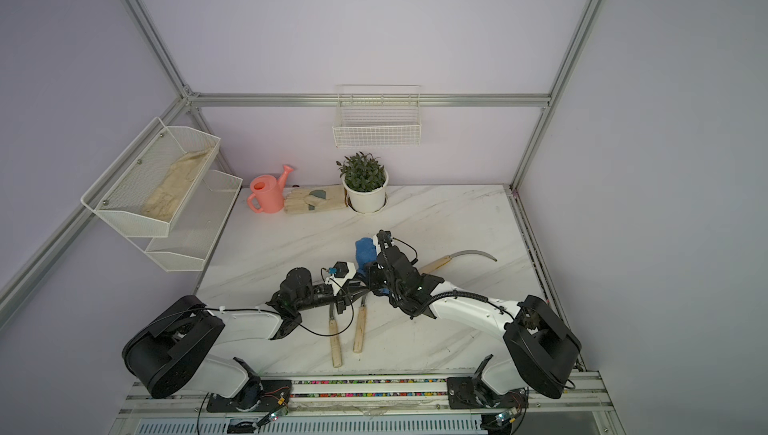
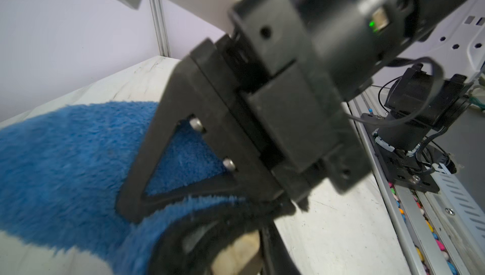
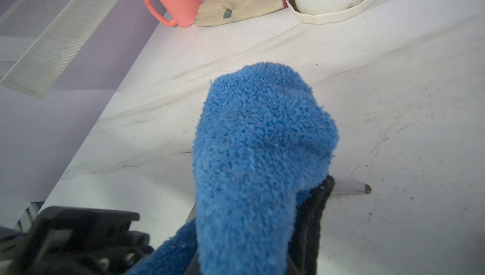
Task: Wipe small sickles with rags
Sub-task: Wipe the small sickle.
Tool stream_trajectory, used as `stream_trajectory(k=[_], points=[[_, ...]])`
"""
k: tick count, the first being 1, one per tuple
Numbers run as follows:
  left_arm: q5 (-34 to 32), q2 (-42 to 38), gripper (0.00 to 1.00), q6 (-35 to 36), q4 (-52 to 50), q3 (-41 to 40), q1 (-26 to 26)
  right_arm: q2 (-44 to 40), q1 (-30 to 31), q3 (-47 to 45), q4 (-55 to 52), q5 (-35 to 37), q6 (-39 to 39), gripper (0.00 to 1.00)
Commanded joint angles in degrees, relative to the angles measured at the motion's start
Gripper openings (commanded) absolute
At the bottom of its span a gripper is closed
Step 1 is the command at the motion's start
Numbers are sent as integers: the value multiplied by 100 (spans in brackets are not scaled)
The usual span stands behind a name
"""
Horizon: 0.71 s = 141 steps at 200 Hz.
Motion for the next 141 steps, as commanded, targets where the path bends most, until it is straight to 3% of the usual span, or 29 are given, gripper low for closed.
stream_trajectory(k=[1,79,116,141], points=[[138,-53,0,308,15,411,-22,-138,134,2,153,-279,77,0],[-477,-267,0,758,-1129,453,-265,-302,51,-927,185,660,468,0],[-751,-505,0,850,-1236,411,-356,-467,-552,-1474,266,402,638,0],[-936,-532,0,901,-1242,399,-402,-623,-630,-1547,207,423,665,0]])
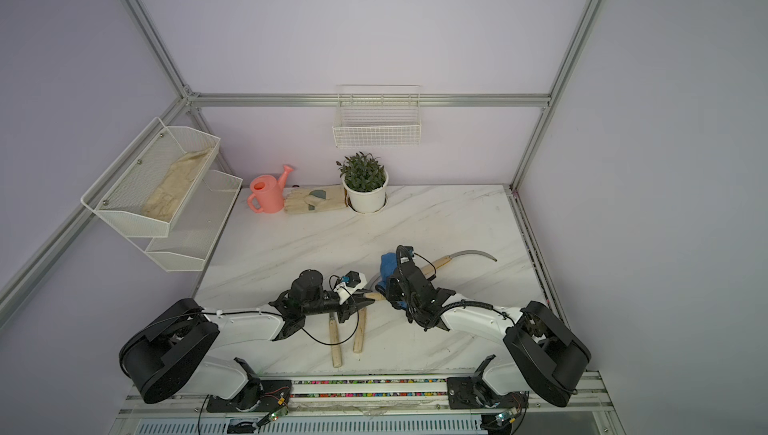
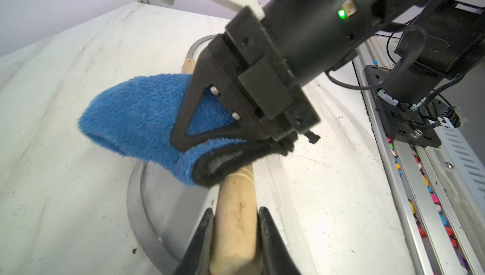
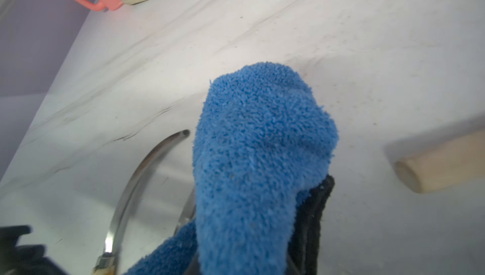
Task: Wipe small sickles with rags
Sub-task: Wipe the small sickle.
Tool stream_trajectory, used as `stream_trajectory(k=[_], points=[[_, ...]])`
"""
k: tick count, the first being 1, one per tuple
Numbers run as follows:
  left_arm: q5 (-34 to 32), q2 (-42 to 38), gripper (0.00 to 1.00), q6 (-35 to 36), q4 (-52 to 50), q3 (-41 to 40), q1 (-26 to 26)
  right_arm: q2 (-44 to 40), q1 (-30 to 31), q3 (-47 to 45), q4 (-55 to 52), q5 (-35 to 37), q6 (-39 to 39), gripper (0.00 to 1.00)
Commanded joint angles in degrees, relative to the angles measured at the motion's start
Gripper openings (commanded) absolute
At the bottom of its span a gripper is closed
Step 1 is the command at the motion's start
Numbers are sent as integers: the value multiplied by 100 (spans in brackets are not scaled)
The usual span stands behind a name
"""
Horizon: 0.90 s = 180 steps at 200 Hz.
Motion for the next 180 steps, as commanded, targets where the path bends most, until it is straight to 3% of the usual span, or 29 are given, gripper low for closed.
stream_trajectory(k=[1,25,64,98,134,180], points=[[-430,-266,0,253,351,263,-18,-227,-36,-79,-80,-6,142,0],[-573,-257,0,267,374,261,-44,-127,51,164,21,-365,77,0],[-952,-376,0,177,672,83,-55,403,870,956,45,-325,-27,0],[-1297,-516,0,196,992,-162,-58,755,1089,1179,296,-560,-42,0],[-1020,-565,0,254,977,-178,-64,851,1005,893,220,-40,136,0],[-996,-708,0,226,975,-244,-73,638,-20,90,289,-201,313,0]])
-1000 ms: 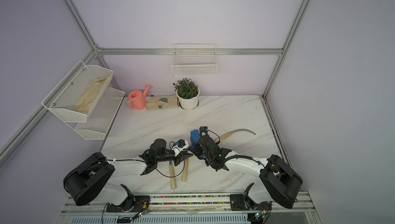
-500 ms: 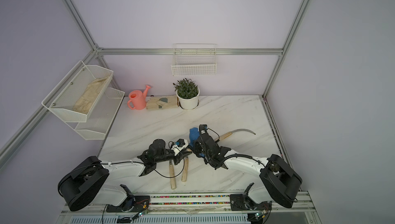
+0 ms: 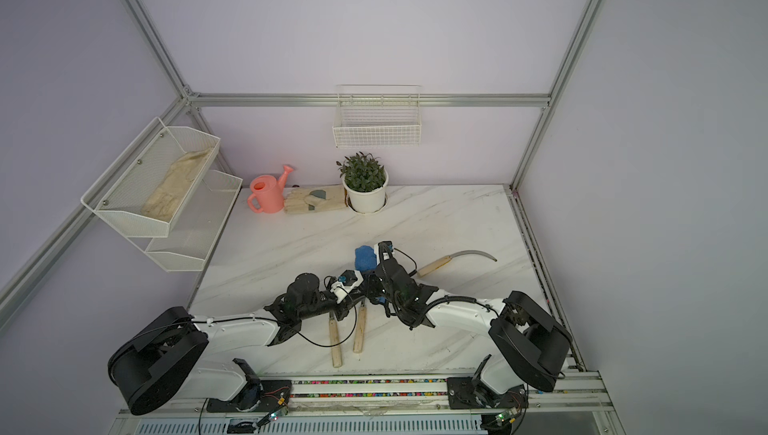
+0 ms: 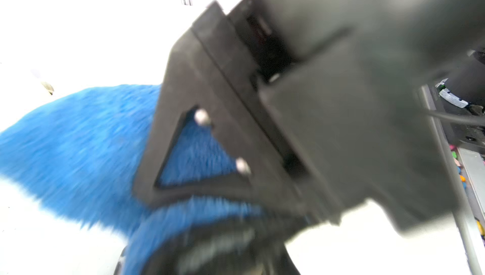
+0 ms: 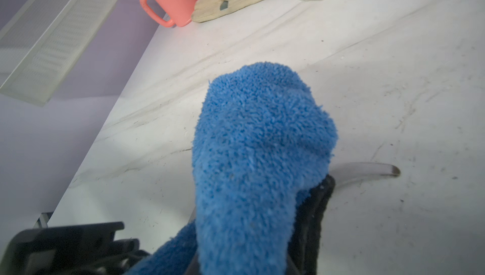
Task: Wipe small sickles with rags
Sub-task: Wipe the small sickle.
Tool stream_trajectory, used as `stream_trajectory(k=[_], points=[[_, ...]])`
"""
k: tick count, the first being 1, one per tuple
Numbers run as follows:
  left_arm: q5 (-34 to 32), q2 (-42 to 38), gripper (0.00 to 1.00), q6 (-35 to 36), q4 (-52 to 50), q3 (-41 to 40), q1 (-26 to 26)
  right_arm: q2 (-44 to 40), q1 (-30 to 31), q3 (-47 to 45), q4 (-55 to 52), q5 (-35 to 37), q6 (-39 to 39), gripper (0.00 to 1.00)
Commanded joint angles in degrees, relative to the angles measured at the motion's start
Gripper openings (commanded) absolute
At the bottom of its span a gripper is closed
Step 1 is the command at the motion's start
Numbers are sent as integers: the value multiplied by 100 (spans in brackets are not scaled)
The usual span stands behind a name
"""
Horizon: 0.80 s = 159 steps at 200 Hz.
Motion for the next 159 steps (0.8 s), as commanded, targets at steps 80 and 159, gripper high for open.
stream_trajectory(k=[80,159], points=[[25,-341,0,185,1033,-42,-9,-44,-14,-18,-736,134,52,0],[-230,-309,0,394,1162,-121,-116,-81,582,95,-450,71,77,0]])
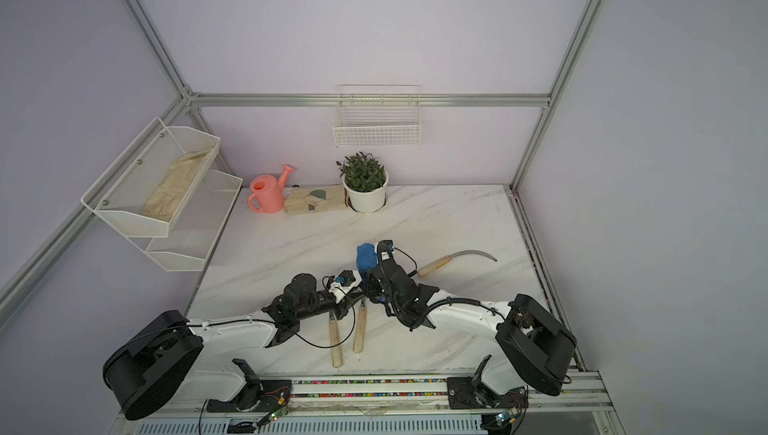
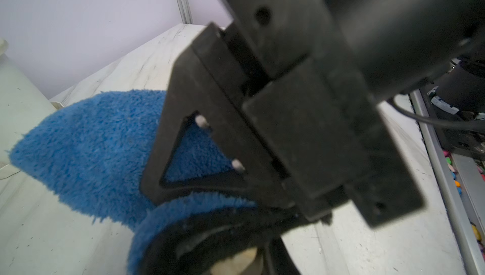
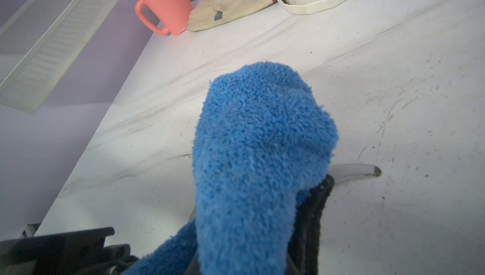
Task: Wipe small sickles with rags
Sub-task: Wipe the small sickle.
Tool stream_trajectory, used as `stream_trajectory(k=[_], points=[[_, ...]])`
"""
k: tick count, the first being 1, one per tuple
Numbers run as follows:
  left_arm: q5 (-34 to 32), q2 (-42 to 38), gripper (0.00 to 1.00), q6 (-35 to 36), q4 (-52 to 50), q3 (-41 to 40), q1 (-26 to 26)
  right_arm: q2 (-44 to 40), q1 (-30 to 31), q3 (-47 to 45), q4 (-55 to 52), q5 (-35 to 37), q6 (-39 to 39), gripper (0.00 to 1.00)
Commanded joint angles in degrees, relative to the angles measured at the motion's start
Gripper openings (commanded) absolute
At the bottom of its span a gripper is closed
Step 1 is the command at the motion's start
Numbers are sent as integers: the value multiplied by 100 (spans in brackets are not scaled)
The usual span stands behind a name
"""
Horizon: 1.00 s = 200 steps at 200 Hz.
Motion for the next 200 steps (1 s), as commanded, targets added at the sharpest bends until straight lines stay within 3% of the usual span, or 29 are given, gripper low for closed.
stream_trajectory(k=[1,31,84,138,200], points=[[-261,-157,0,272,940,-25,-81,58,123,-191,-93,-262,97,0],[-453,-168,0,455,935,-47,-214,-15,11,-448,-180,96,261,0],[-529,-200,0,806,1038,-156,-383,-483,-641,-1209,-242,95,456,0],[-938,213,0,1479,2403,-684,-667,-1676,-680,-1397,-742,409,492,0],[-1577,701,0,2056,2910,-784,-1105,-2004,-1209,-1613,-725,20,563,0]])
